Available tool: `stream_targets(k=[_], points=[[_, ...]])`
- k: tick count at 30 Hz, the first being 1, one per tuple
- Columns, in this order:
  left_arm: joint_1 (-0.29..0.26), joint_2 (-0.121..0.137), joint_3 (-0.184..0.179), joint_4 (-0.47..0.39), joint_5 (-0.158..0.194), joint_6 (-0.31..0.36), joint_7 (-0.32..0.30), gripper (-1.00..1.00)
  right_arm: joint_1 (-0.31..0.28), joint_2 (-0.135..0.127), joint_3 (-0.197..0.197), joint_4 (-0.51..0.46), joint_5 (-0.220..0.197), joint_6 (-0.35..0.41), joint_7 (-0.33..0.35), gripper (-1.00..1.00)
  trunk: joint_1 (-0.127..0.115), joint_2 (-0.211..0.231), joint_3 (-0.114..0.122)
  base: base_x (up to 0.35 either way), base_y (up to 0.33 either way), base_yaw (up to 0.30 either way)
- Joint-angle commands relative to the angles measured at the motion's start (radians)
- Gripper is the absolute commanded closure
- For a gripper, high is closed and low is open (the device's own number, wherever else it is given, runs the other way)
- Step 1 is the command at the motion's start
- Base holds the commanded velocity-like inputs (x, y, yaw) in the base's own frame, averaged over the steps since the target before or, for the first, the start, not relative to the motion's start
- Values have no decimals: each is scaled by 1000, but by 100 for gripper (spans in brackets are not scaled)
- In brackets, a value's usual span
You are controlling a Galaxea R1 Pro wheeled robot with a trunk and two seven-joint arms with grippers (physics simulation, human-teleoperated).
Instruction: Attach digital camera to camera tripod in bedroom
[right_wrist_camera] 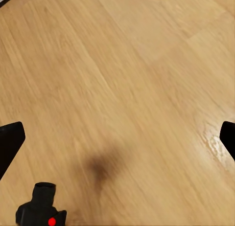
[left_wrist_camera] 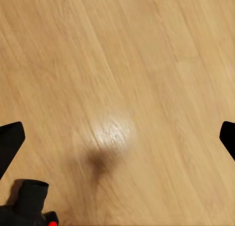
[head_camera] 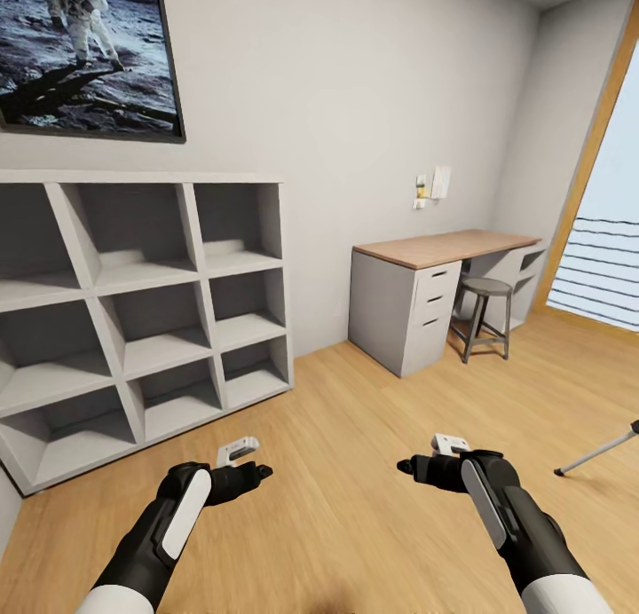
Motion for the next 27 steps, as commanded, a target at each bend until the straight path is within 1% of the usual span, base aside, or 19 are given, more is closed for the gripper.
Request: stream_targets(k=[1,15,27], points=[[-1,0,-1,-1,11,3,10,-100,-1,0,-2,-1,6,6,8,-100,4,-8,-4,0,0,0],[-1,1,1,-1,9,2,12,-100,-1,-1,-5,-2,6,14,9,-100,57,-106,-48,0,0,0],[0,0,0,-1,9,1,13,-100,-1,1,-3,-7,13,5,7,-100,103,-190,-86,0,0,0]])
